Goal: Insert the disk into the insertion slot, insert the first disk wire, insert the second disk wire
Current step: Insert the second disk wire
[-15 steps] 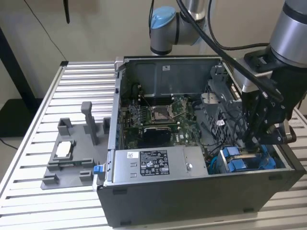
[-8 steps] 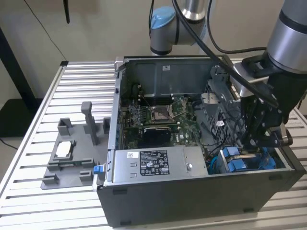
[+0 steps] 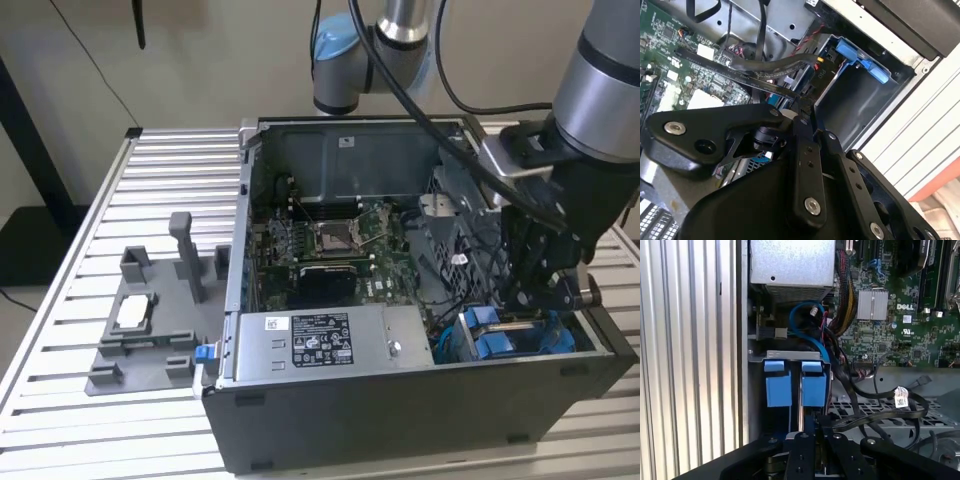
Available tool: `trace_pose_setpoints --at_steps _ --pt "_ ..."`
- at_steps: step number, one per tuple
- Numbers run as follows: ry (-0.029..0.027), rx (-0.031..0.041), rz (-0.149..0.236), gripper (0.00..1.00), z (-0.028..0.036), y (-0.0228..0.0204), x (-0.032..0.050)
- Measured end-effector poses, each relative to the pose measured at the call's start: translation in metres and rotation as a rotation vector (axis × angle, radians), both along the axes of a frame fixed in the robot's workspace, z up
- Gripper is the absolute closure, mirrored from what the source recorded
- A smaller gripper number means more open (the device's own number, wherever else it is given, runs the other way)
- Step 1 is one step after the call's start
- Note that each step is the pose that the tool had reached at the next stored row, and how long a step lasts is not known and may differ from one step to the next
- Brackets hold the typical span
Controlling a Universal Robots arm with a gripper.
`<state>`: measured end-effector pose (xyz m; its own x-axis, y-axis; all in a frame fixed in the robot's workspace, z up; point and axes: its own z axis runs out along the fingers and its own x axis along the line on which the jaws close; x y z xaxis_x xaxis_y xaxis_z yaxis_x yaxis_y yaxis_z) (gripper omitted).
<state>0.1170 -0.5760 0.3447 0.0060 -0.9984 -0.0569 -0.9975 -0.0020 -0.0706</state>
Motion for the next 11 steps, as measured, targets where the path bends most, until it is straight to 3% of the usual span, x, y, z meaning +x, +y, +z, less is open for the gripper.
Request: trace_pose_setpoints --at_steps 11 --pt "0.0000 -0.0006 -0.001 0.84 -0.0005 0.0019 0.0032"
